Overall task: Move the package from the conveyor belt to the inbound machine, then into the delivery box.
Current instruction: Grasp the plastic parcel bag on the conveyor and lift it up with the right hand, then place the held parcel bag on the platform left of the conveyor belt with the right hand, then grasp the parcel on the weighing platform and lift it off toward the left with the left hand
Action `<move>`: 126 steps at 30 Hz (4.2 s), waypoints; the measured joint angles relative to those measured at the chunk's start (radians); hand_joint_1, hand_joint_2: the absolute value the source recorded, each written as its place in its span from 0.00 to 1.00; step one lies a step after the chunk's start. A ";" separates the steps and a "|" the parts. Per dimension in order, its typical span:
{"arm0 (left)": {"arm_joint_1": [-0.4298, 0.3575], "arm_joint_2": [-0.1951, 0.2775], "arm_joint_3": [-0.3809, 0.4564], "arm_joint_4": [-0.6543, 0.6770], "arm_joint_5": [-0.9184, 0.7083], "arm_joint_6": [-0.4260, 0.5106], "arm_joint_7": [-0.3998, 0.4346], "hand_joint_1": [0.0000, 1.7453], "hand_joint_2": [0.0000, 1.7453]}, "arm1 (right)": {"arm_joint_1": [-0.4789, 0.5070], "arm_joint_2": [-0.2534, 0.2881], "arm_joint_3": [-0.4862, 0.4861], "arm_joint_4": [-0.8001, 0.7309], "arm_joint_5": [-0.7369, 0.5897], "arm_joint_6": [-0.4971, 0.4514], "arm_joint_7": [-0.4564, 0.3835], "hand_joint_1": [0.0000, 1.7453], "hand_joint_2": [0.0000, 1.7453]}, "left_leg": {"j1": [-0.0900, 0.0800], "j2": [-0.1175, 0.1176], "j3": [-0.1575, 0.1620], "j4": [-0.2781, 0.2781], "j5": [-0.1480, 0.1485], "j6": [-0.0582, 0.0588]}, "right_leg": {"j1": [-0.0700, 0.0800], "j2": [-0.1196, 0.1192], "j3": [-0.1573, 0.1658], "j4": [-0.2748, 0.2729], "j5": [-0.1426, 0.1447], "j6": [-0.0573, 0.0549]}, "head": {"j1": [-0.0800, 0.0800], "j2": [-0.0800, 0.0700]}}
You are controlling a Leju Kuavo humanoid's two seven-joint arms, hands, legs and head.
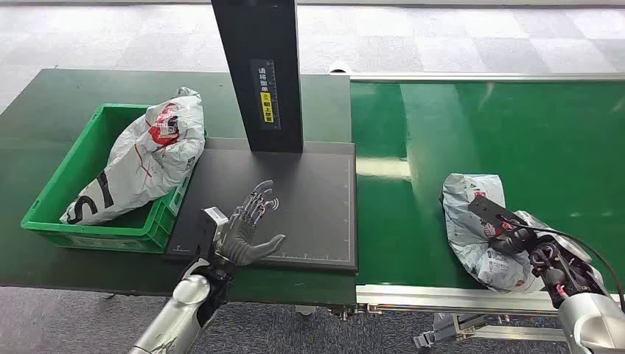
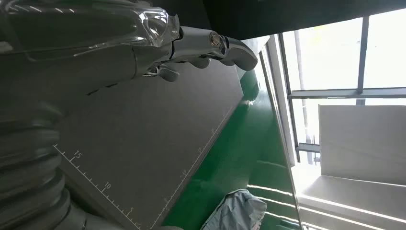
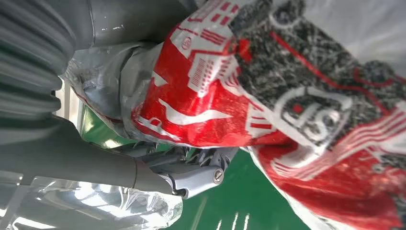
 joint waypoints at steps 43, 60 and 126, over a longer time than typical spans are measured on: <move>0.096 0.018 0.060 -0.163 0.025 0.186 -0.167 0.00 1.00 | 0.051 0.125 -0.085 -0.368 -0.148 -0.435 -0.654 1.00 1.00 | 0.000 -0.002 -0.002 0.000 0.000 0.000 | 0.000 -0.002 -0.001 0.001 0.000 0.000 | 0.000 0.000; 0.097 -0.002 0.062 -0.279 0.055 0.299 -0.249 0.00 1.00 | 0.329 0.149 -0.182 -0.890 0.059 -0.792 -0.782 1.00 1.00 | 0.000 -0.001 -0.001 0.000 0.000 0.000 | 0.000 -0.002 -0.001 0.000 0.000 0.000 | 0.000 0.000; -0.097 -0.081 -0.088 -0.012 0.115 0.182 -0.214 0.00 1.00 | 0.099 0.460 0.190 -0.343 -0.317 -0.623 -0.830 0.00 1.00 | 0.000 0.001 -0.001 0.000 0.002 0.000 | 0.000 0.000 -0.002 0.001 0.001 0.000 | 0.000 0.000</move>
